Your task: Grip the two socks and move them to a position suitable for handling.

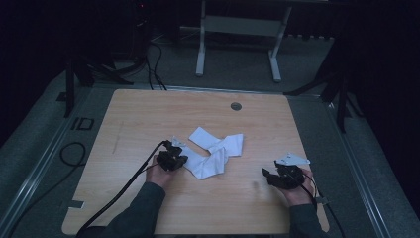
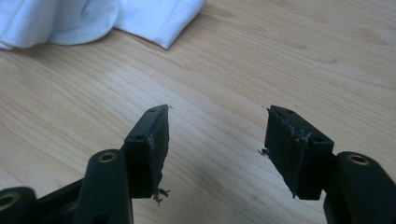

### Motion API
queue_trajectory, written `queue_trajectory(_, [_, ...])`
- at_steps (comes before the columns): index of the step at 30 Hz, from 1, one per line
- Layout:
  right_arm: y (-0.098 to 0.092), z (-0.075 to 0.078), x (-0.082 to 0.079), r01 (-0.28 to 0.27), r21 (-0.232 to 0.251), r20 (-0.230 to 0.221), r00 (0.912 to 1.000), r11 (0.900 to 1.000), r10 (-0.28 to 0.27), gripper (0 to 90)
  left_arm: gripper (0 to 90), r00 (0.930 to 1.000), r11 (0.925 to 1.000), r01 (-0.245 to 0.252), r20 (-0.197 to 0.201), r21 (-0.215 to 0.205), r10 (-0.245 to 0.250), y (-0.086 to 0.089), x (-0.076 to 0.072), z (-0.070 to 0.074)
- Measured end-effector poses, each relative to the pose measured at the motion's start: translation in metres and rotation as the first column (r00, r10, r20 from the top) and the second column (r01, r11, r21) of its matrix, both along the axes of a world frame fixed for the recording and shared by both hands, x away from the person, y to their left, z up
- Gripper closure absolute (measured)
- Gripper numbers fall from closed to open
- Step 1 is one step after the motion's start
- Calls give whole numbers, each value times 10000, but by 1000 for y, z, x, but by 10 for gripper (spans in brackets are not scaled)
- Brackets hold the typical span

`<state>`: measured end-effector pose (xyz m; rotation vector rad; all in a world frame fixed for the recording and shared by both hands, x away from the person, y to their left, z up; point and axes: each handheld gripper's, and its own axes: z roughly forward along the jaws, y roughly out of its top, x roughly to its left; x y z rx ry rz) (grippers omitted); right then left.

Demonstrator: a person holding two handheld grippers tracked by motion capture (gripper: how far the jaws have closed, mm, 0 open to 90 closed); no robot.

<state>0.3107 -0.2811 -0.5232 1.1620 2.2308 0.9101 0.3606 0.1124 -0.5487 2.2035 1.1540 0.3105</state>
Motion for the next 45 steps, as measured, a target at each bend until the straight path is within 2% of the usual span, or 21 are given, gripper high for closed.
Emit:
queue_trajectory(9, [10,5,0,-281,69,41,9996,9996,281,397,899,9999,9999,-133,-23,1,133,18,-19,0])
queue_trajectory(16, [29,7,4,-772,117,-17,9970,9969,772,416,897,9994,9995,-327,-107,-37,327,38,-33,0])
queue_trajectory(21, [40,7,7,-1051,141,-47,9944,9944,1052,424,890,9990,9991,-427,-134,82,428,51,-40,1])
queue_trajectory(28, [54,5,10,-1371,214,-82,9905,9903,1373,444,881,9962,9962,-864,-118,-72,864,68,-44,0])
queue_trajectory(30, [57,5,10,-1416,216,-134,9898,9897,1419,450,867,9955,9955,-939,-106,-103,938,70,-44,0])
queue_trajectory(32, [61,4,11,-1505,306,-147,9884,9881,1510,459,757,9966,9965,-830,-3,-121,830,70,-45,1])
queue_trajectory(34, [63,5,12,-1549,366,-149,9877,9873,1555,466,728,9970,9968,-779,21,-152,780,70,-45,1])
queue_trajectory(37, [70,4,14,-1679,496,-173,9855,9845,1690,516,686,9969,9970,-772,112,-73,773,72,-44,2])
queue_trajectory(40, [79,4,16,-1983,629,-180,9797,9781,1998,627,676,9960,9963,-835,312,-193,841,74,-45,4])
queue_trajectory(45, [99,-1,20,-2573,712,-366,9648,9637,2603,786,649,9930,9946,-996,602,-279,1011,78,-45,9])
